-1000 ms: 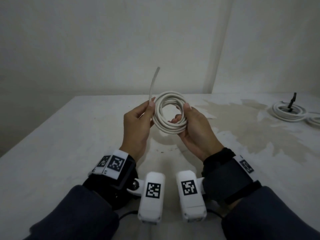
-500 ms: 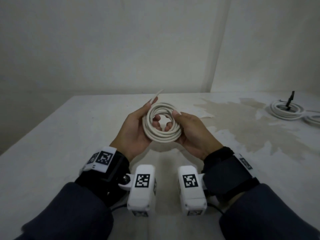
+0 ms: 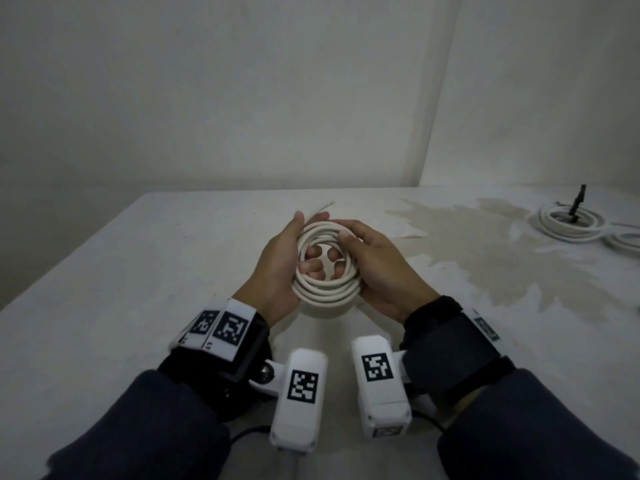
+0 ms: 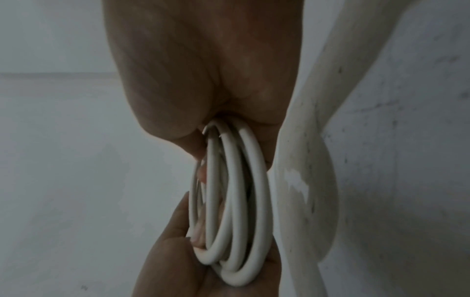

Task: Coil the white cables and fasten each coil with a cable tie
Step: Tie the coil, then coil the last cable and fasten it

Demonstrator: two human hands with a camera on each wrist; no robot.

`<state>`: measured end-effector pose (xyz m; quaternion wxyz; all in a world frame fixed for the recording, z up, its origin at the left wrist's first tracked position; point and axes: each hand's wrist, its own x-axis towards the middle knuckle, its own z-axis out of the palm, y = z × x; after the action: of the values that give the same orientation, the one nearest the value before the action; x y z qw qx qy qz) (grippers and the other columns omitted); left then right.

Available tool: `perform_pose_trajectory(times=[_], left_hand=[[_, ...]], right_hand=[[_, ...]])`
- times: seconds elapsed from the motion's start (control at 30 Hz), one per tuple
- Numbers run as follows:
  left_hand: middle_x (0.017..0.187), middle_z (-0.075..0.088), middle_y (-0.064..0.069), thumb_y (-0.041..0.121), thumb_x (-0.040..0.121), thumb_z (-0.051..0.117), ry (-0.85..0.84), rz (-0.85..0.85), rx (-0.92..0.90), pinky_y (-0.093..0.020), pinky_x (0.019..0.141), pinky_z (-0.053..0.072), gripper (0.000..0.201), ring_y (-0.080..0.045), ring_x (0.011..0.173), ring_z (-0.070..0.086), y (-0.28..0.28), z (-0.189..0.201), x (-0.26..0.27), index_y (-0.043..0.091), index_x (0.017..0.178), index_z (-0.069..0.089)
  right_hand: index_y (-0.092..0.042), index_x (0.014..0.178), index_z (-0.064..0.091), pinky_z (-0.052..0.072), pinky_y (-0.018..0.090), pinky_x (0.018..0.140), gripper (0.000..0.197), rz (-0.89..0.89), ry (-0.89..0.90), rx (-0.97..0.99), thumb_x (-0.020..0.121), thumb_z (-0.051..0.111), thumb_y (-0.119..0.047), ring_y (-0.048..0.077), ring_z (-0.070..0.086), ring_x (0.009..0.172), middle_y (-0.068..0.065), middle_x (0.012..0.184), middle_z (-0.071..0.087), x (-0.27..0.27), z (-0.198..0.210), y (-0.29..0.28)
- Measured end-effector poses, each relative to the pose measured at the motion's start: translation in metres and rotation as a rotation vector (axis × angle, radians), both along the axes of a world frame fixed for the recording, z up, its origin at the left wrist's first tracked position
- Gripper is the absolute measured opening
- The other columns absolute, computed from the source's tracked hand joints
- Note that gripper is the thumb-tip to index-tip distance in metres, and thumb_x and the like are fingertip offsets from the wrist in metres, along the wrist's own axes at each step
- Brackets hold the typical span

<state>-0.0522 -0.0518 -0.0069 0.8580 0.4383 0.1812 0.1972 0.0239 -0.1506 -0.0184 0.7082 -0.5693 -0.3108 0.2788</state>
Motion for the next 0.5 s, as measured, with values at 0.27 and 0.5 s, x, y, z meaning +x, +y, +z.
perform_pose_trajectory(times=[0.27, 0.5], left_hand=[[0.053, 0.048, -0.002, 0.02, 0.099, 0.035, -0.014, -0.158, -0.097, -0.014, 0.035, 0.037, 0.035, -0.006, 0.035, 0.04, 0.006, -0.0078, -0.0048, 0.007, 0.118, 0.061], [0.038, 0.033, 0.003, 0.028, 0.095, 0.036, 0.087, -0.27, -0.063, -0.016, 0.036, 0.021, 0.043, -0.006, 0.027, 0.026, 0.0084, -0.0047, -0.0036, 0.009, 0.057, 0.044]], right_hand=[[-0.011, 0.09, 0.06, 0.037, 0.019, 0.041, 0.023, 0.001, 0.012, -0.084, 0.099, 0.039, -0.006, 0.008, 0.042, 0.049, 0.003, 0.063, 0.048, 0.0019, 0.0011, -0.0032], [-0.019, 0.119, 0.049, 0.039, 0.021, 0.04, 0.019, -0.082, 0.014, -0.078, 0.101, 0.045, -0.022, 0.009, 0.045, 0.041, 0.001, 0.059, 0.049, -0.0004, 0.004, -0.0026]])
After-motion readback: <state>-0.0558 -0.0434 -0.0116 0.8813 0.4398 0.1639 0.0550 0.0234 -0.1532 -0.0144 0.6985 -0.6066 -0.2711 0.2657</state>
